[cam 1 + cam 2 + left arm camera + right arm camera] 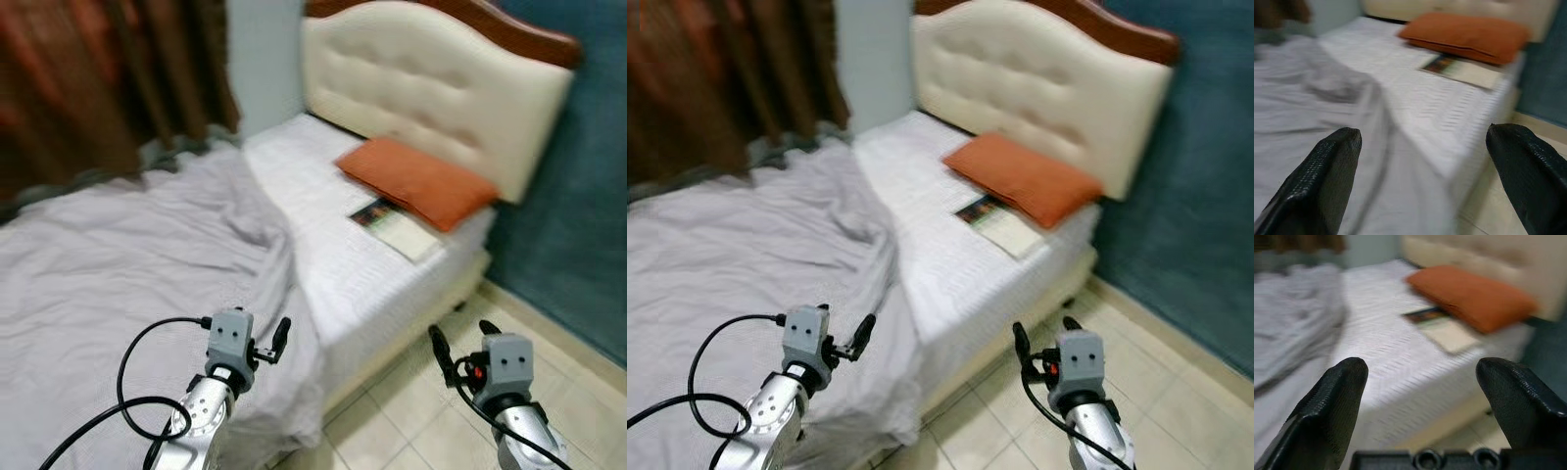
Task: Clean up the room
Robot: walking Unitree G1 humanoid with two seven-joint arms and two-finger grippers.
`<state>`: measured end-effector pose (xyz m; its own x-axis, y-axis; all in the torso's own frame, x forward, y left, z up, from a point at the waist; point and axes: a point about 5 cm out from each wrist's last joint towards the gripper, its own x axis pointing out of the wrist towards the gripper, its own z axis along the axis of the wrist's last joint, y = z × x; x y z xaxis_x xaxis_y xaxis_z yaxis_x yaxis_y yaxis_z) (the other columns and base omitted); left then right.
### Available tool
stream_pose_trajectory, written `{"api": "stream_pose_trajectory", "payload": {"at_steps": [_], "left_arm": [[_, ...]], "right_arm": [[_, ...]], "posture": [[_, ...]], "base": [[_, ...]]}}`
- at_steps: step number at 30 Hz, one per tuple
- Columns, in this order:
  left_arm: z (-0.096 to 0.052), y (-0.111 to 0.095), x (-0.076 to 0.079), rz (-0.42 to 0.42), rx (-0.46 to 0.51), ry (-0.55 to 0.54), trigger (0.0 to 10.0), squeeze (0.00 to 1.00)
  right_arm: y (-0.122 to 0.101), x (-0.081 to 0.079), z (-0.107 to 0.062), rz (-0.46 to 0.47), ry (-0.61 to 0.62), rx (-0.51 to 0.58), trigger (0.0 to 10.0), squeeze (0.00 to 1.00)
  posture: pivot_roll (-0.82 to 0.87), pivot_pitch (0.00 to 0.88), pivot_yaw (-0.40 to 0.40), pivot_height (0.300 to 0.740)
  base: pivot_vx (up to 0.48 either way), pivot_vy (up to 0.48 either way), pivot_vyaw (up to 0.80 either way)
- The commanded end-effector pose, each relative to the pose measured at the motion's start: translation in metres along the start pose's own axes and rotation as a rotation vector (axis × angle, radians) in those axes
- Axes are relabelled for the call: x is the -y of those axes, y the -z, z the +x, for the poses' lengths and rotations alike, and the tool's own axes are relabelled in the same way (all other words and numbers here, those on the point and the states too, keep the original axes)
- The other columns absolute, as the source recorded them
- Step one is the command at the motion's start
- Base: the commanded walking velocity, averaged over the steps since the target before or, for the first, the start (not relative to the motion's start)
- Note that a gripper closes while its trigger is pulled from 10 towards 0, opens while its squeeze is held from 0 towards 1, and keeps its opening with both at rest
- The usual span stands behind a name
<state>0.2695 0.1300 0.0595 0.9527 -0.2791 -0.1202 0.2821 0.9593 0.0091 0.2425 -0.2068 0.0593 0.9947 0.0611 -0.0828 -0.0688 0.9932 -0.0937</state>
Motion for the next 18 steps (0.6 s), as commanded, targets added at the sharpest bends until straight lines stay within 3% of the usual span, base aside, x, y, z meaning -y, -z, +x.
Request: {"api": "stream_pose_trajectory", "payload": {"at_steps": [1,8,10,15,17,18], "left_arm": [[-0.003,0.006,-0.006,0.025,-0.036,-0.005,10.0,0.00],[0.001,0.007,-0.007,0.021,-0.038,-0.015,10.0,0.00],[0.006,0.013,-0.011,0.031,-0.069,-0.013,10.0,0.00],[0.017,0.015,-0.014,0.019,-0.075,0.027,10.0,0.00],[0.018,0.015,-0.014,0.030,-0.075,0.027,10.0,0.00],[0.020,0.014,-0.015,0.028,-0.072,0.016,10.0,0.00]], "right_arm": [[0.002,-0.012,0.002,0.012,-0.055,-0.024,10.0,0.00],[0.002,-0.012,0.001,0.021,-0.061,-0.034,10.0,0.00],[0.001,-0.011,-0.001,0.034,-0.064,-0.043,10.0,0.00],[0.007,-0.012,-0.029,0.037,-0.101,-0.093,10.0,0.00],[0.007,-0.012,-0.036,0.035,-0.106,-0.101,10.0,0.00],[0.006,-0.011,-0.046,0.038,-0.109,-0.113,10.0,0.00]], "posture": [[-0.08,0.076,0.030,0.740],[-0.09,0.087,0.027,0.740],[-0.09,0.125,0.016,0.740],[-0.12,0.227,-0.018,0.740],[-0.12,0.227,-0.018,0.740],[-0.15,0.288,-0.036,0.740]], "base": [[0.446,0.000,0.00],[0.400,0.000,0.00],[0.000,0.000,0.00],[0.000,0.000,0.00],[0.000,0.000,0.00],[0.000,0.000,0.00]]}}
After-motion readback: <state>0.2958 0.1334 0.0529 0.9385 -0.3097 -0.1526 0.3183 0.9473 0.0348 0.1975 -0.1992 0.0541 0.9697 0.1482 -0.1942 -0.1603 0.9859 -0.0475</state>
